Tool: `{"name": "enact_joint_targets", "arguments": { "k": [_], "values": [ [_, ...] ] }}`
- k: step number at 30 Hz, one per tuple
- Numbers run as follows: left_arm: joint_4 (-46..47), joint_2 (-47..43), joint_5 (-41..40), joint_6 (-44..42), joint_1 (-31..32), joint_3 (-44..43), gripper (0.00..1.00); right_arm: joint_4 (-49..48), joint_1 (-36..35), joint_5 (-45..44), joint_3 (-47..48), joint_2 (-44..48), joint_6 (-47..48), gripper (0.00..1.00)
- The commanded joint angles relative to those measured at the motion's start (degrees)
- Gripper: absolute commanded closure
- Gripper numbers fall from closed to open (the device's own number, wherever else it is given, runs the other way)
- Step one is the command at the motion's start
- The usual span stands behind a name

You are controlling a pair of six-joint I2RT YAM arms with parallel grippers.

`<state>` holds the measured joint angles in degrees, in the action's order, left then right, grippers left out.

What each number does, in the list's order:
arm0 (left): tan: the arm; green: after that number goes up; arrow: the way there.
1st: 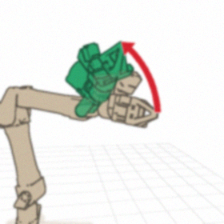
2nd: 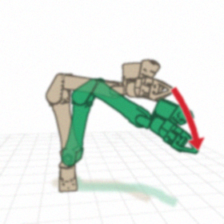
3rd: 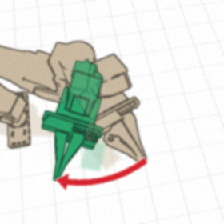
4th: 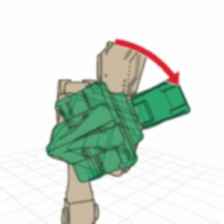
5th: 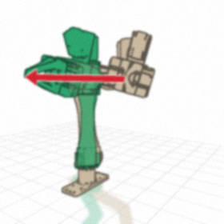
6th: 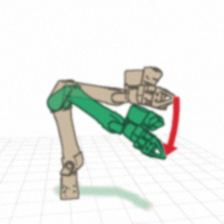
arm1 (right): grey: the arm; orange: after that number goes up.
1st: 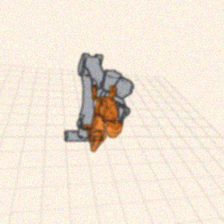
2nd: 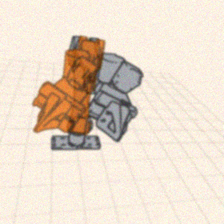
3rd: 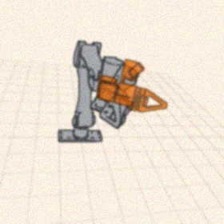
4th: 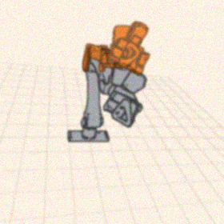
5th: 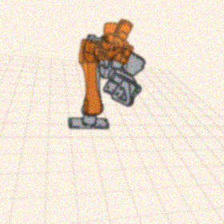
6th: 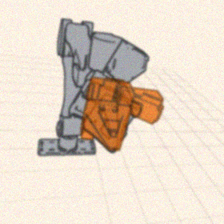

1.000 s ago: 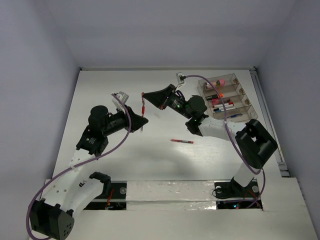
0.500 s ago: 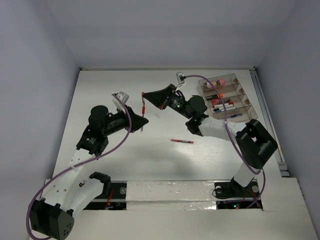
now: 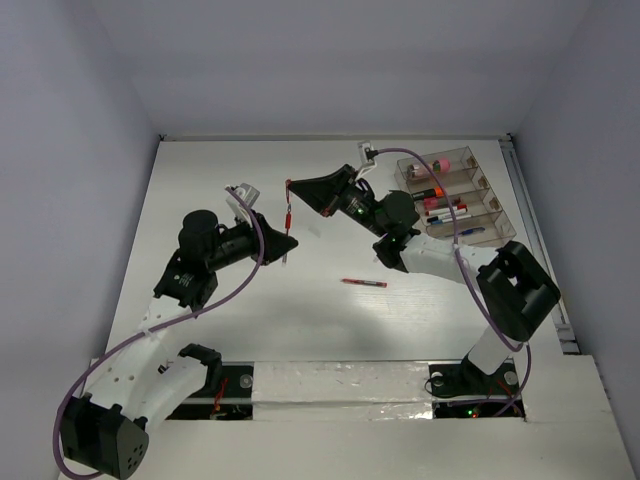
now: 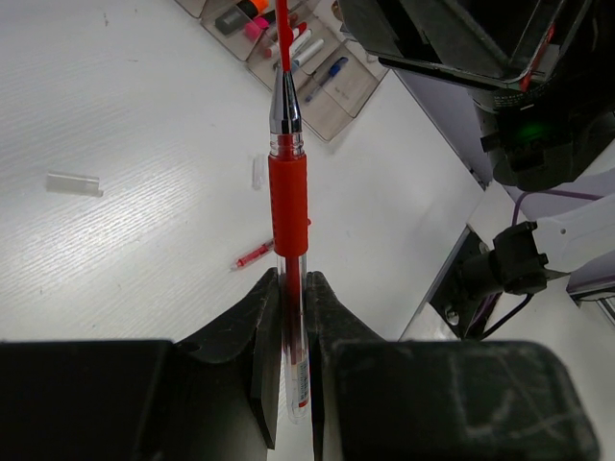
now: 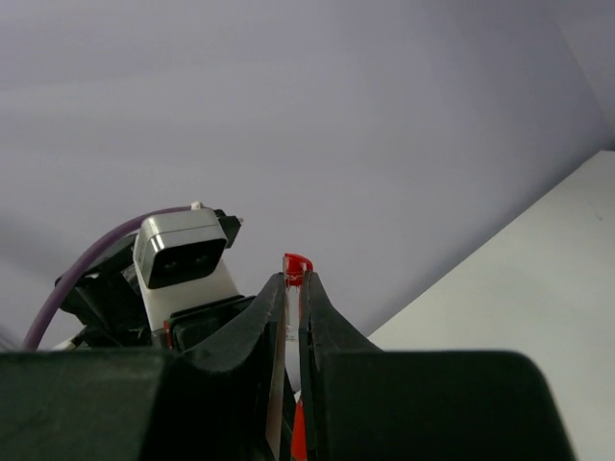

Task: Sort the stationery into containers
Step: Close the pen cap on the pen.

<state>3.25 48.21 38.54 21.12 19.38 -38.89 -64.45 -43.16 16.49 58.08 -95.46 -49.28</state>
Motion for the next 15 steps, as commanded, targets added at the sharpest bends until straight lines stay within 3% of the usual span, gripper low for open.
{"name": "enact_joint_targets", "arguments": {
  "k": [1,15],
  "values": [
    [3.3,0.0,2.0,0.7,-0.4,0.0,1.00,-4.7,-0.3,-0.6,1.0,1.3,1.0,1.00],
    [5.0,-1.3,1.4,1.8,-0.4,0.2,1.00,-8.4,-0.3,0.8,-0.8,-1.3,0.1,1.00]
  ]
}}
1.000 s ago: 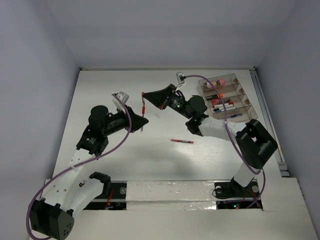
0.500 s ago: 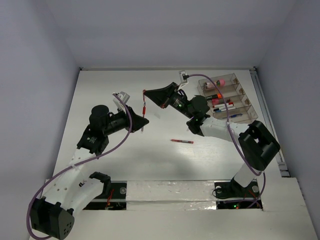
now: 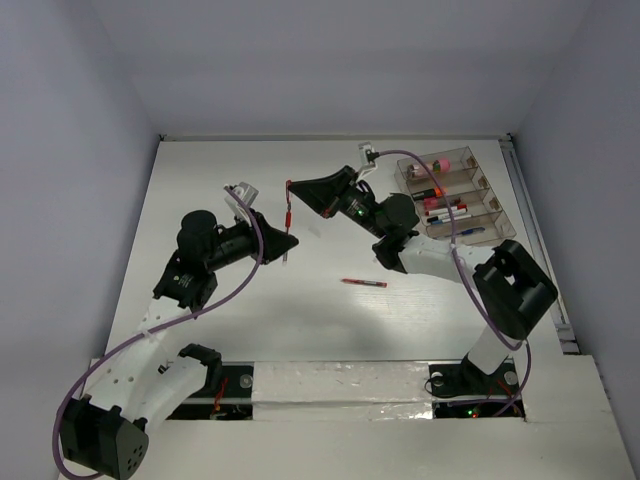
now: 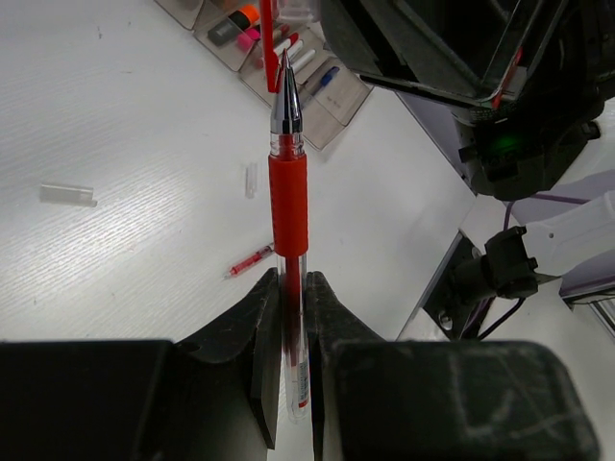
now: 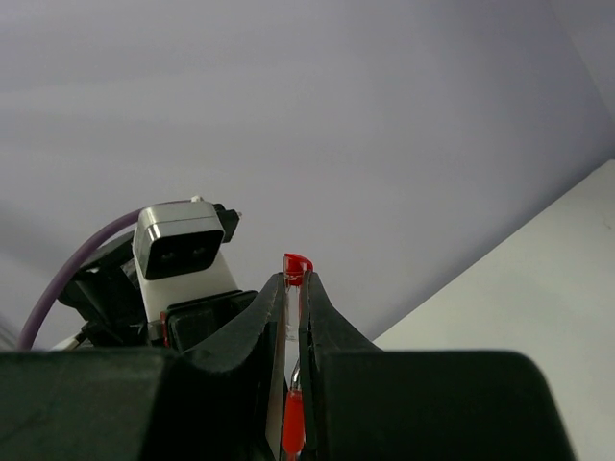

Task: Sort the stationery into containers
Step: Close the pen cap on the pen.

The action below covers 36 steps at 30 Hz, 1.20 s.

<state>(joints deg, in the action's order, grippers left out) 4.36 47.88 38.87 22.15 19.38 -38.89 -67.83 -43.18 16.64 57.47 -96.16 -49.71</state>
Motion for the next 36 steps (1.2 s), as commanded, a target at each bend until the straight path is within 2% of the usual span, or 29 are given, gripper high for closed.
{"name": "enact_joint_targets", "arguments": {
  "k": [1,23,28,36],
  "values": [
    [4.6,-1.0,1.6,1.0,-0.4,0.4,1.00,-5.2,-0.2,0.8,-0.1,-0.8,0.5,1.00],
    [7.3,-1.9,-0.2,3.6,-0.4,0.9,1.00,-7.3,-0.8,1.3,-1.6,-0.3,0.7,1.00],
    [9.7,-2.0,-1.6,6.1,-0.4,1.1,1.00,-7.1,-3.1,1.3,-2.1,-0.6,1.5,1.00],
    [12.9,-2.8,-3.5,8.5,-0.4,1.1,1.00,-10.0,-5.0,-0.2,-7.8,-0.3,1.0,1.00]
  ]
}}
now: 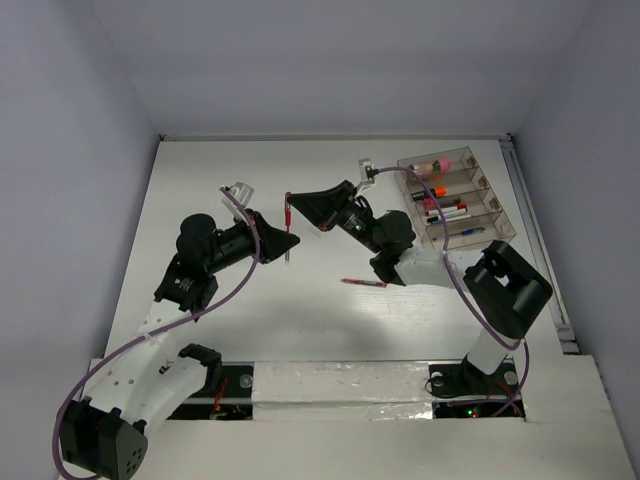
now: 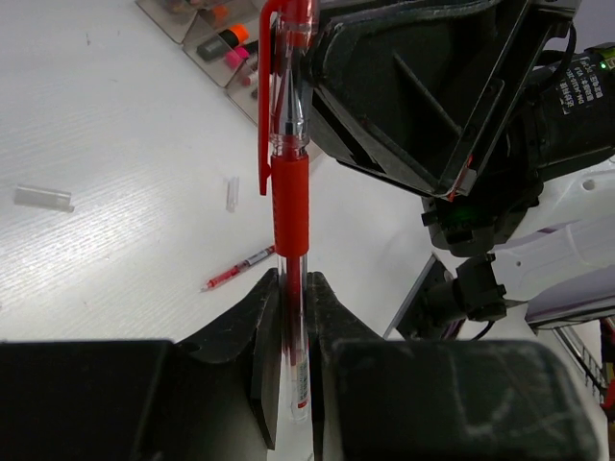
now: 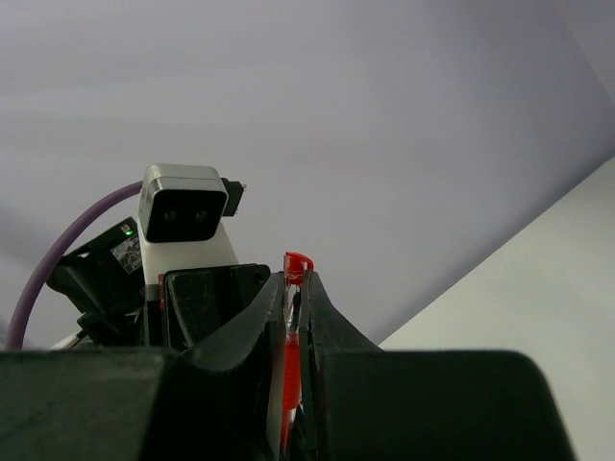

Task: Sort the stationery into containers
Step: Close the pen cap on the pen, then place the pen in the storage box.

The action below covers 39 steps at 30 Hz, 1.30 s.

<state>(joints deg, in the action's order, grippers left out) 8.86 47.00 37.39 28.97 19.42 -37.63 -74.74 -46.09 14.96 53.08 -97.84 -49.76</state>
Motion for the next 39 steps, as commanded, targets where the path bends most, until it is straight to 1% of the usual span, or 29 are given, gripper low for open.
{"name": "enact_joint_targets", "arguments": {
  "k": [1,5,10,13,16,20,23,27,29,31,35,39],
  "values": [
    [8.5,-2.1,-2.5,1.7,-0.4,-0.5,1.00,-3.3,-2.1,1.5,-4.0,1.7,1.1,1.00],
    [7.2,-1.8,-3.5,1.1,-0.4,-2.4,1.00,-2.7,-2.1,2.1,-6.7,3.4,1.4,1.00],
    [4.9,-1.1,-4.8,-1.1,-0.4,-6.6,1.00,1.5,-2.6,3.8,-9.5,4.8,1.4,1.00],
    [4.8,0.1,-4.6,-1.5,-0.4,-8.0,1.00,4.6,-3.1,4.8,-11.0,5.4,2.0,1.00],
    [5.9,1.5,-4.3,-1.3,-0.4,-9.8,1.00,5.6,-4.2,6.0,-12.3,5.6,1.5,1.00],
    [7.6,2.9,-3.7,-0.4,0.1,-11.3,1.00,5.5,-5.3,7.8,-13.5,5.3,0.2,1.00],
    [8.1,4.2,-3.7,-0.4,1.1,-12.6,1.00,4.0,-5.9,9.3,-13.3,4.1,-2.6,1.00],
    [7.7,5.1,-4.4,-1.2,1.7,-14.2,1.00,-4.1,-6.5,14.2,-12.3,-0.5,-10.4,1.00],
    [7.0,5.1,-5.2,-1.7,2.3,-15.3,1.00,-5.5,-7.0,15.2,-12.0,-1.4,-11.8,1.00],
    [6.4,4.9,-6.5,-2.9,3.1,-16.0,1.00,-5.7,-8.2,15.6,-12.3,-1.9,-12.3,1.00],
    [5.6,4.4,-7.9,-3.7,3.7,-17.2,1.00,-6.7,-8.2,14.3,-14.4,-1.0,-12.0,1.00],
    [5.0,3.9,-8.3,-3.7,4.8,-15.9,1.00,-3.6,-8.2,12.9,-15.0,1.9,-9.4,1.00]
  ]
}}
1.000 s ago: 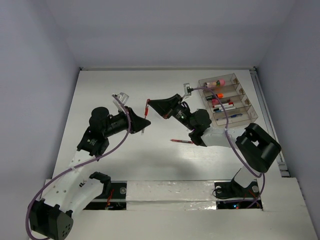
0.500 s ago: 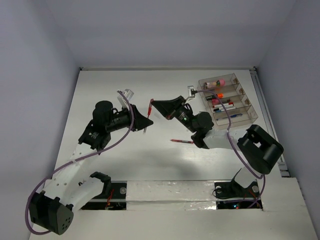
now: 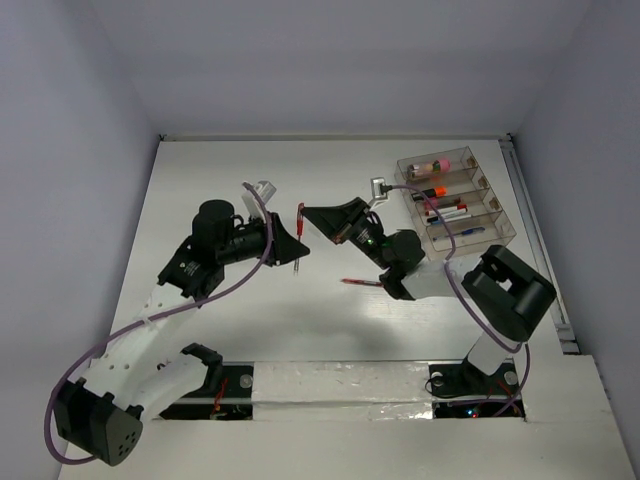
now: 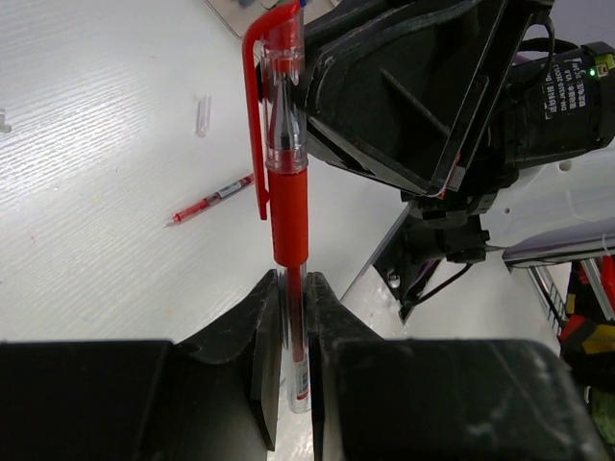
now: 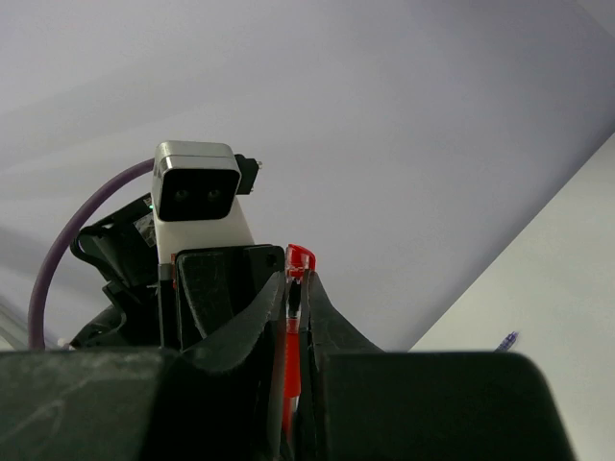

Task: Sort the stationery into containers
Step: Place the pen in the storage box.

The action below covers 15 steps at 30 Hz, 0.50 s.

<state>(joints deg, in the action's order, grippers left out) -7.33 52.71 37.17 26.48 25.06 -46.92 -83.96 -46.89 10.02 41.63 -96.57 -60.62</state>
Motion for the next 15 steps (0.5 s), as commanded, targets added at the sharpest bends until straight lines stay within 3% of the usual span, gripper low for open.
{"name": "enact_joint_targets", "arguments": {
  "k": [1,4,5,8,15],
  "values": [
    [20.8,-2.3,-8.2,-1.3,-0.8,-6.3,1.00,5.8,-7.4,17.4,-3.8,1.3,1.8,1.00],
    [20.0,-3.7,-9.0,-1.2,0.3,-4.0,1.00,6.3,-7.4,15.8,-4.6,3.4,2.3,0.92],
    [19.7,-4.2,-9.0,-1.1,0.3,-2.4,1.00,6.2,-7.4,15.8,-4.9,3.9,2.1,0.72],
    [20.0,-5.8,-8.6,0.1,0.3,1.5,1.00,3.8,-5.8,15.6,-6.6,6.5,0.9,0.49],
    [23.1,-7.4,-7.1,3.8,1.5,8.9,1.00,9.4,-2.9,13.4,-9.9,13.5,5.4,0.32]
  ]
}}
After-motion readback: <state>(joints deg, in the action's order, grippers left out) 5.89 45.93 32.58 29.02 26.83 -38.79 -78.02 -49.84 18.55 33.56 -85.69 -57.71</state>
